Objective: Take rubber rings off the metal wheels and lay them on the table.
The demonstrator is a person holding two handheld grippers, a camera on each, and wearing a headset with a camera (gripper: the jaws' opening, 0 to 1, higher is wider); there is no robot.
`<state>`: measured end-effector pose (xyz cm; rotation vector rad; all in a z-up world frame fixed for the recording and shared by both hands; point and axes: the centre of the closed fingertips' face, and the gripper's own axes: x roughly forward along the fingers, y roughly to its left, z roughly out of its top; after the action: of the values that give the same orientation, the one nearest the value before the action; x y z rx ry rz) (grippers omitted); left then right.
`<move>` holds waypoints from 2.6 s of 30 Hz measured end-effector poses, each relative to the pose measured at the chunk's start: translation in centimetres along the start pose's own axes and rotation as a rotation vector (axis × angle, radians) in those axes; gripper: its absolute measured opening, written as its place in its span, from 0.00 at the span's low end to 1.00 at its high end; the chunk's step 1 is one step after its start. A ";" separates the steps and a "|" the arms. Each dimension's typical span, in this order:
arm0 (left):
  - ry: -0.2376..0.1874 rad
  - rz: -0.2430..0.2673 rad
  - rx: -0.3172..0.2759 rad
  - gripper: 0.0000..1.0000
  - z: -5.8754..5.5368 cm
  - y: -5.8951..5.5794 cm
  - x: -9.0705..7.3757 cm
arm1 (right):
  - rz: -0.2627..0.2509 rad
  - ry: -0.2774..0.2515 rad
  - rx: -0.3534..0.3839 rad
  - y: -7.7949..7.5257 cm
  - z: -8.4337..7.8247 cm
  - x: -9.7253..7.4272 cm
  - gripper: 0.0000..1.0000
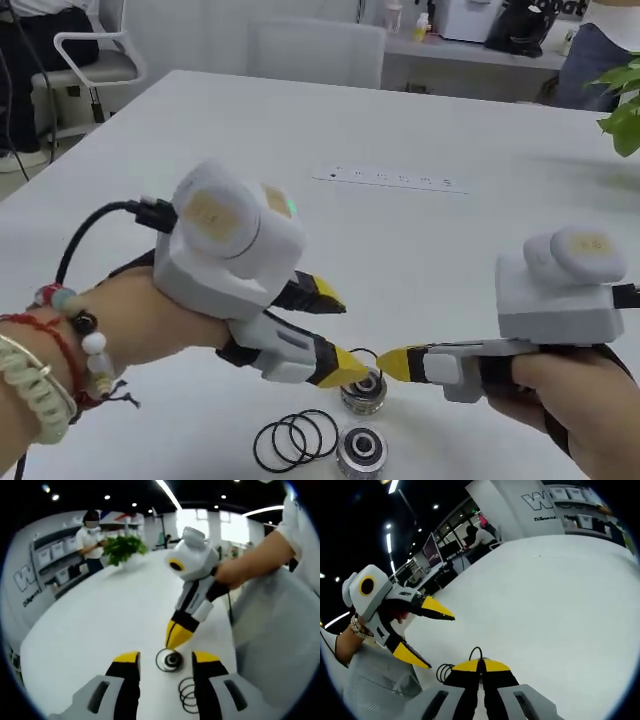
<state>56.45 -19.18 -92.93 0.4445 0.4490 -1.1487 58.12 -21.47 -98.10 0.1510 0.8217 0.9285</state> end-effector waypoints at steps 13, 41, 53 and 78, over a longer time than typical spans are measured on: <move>0.005 0.045 0.045 0.53 0.0 -1.2 -6.1 | 0.040 -0.025 -0.008 1.3 0.9 0.0 0.00; -0.004 0.243 -0.137 0.62 -5.4 -1.8 -14.0 | 0.164 0.026 -0.042 5.6 -0.5 1.2 0.00; -0.001 0.287 -0.228 0.61 -8.1 -2.6 -14.9 | 0.218 0.064 -0.081 7.3 -2.2 2.7 0.00; -0.013 0.303 -0.276 0.59 -9.1 -2.7 -14.9 | 0.152 0.142 -0.140 6.3 -4.5 4.0 0.00</move>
<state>47.82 -3.81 -92.52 0.2527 0.5016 -0.7823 52.21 -15.58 -100.67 0.0264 0.8817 1.1463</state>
